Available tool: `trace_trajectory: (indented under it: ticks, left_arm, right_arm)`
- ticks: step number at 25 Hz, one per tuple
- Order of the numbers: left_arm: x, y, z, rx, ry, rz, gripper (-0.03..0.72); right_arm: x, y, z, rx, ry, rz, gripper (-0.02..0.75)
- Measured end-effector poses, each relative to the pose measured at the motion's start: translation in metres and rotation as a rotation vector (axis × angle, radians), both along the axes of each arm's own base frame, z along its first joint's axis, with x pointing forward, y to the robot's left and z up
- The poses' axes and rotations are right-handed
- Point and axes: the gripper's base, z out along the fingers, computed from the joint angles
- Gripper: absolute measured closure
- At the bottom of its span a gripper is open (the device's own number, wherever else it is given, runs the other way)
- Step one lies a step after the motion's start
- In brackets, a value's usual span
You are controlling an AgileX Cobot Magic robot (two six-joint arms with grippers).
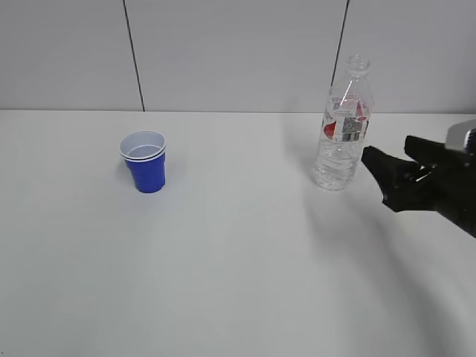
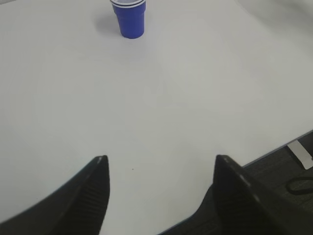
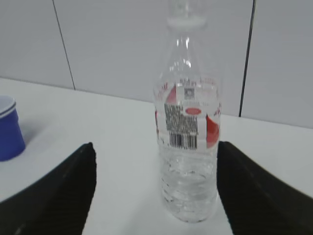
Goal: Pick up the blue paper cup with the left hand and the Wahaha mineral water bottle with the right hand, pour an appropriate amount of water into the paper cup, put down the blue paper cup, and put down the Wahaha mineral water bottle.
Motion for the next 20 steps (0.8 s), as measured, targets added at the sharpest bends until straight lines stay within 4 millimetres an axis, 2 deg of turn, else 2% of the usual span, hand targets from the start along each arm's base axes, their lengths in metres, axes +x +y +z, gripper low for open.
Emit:
trace_trajectory:
  ticks: [7, 13, 20]
  left_arm:
    - [0.000, 0.000, 0.000, 0.000, 0.000, 0.000, 0.189]
    - [0.000, 0.000, 0.000, 0.000, 0.000, 0.000, 0.189]
    - [0.000, 0.000, 0.000, 0.000, 0.000, 0.000, 0.189]
  right_arm:
    - [-0.024, 0.000, 0.047, -0.025, -0.013, 0.024, 0.167]
    - [-0.053, -0.009, 0.083, -0.100, 0.001, -0.055, 0.169]
    - [-0.109, -0.026, 0.124, -0.162, -0.037, -0.205, 0.169]
